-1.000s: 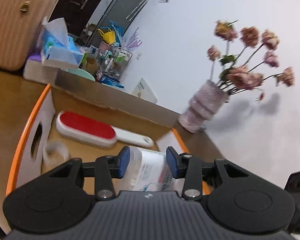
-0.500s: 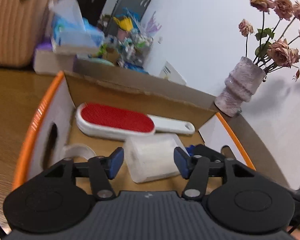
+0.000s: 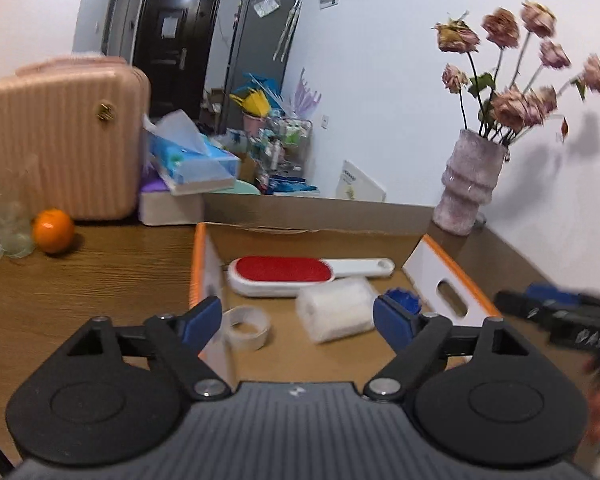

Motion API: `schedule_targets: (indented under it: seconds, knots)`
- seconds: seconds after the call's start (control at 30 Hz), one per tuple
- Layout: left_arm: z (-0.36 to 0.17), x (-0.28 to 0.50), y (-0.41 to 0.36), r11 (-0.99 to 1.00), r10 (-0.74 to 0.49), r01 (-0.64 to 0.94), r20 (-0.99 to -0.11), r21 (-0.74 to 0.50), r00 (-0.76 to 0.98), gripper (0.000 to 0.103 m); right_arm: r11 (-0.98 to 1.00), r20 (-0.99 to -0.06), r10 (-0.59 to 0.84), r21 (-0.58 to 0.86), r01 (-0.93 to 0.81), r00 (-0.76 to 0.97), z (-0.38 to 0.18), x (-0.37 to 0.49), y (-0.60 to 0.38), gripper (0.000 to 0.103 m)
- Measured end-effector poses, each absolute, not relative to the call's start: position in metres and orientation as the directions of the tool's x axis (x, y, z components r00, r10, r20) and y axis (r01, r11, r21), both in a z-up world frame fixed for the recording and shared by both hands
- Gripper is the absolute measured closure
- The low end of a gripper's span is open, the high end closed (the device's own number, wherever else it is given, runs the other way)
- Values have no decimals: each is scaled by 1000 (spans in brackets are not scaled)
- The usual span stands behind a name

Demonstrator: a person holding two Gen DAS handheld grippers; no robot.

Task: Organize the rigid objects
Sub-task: 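Lower the white bottle into the box and open both tools, then withdraw both tools from the box back over the table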

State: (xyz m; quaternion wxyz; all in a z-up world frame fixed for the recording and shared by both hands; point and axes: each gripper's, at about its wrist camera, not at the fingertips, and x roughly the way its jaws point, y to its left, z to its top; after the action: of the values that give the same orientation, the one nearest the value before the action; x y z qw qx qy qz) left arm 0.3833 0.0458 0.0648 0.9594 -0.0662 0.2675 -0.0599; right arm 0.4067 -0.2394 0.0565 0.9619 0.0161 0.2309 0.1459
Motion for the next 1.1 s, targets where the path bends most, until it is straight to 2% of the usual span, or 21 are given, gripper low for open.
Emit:
schedule_targets:
  seconds: [0.23,0.33,0.8,0.97,1.1]
  knots:
    - [64,314,60,996,-61,27,-442,-83,895,4,967,-417,204,-57,-249,886,71,354,-247,16]
    - [64,290,60,998,-52,34,-418,-50,907,1,969,-388,175,-94,-227,905,70,335,-251,9]
    - [64,229,48,996,-85,67,-403,-59,911,0,968,-376,176,-101,-229,910,62,264,-267,7]
    - [47,193,46,992,-111,74,-430,-101,896,0,969,-370,182,-89,-229,911,52,230,-274,7]
    - [28,159,44,988,-134,87,-446,-124,885,0,971,-374,179,-81,-224,910,33,198,-278,2]
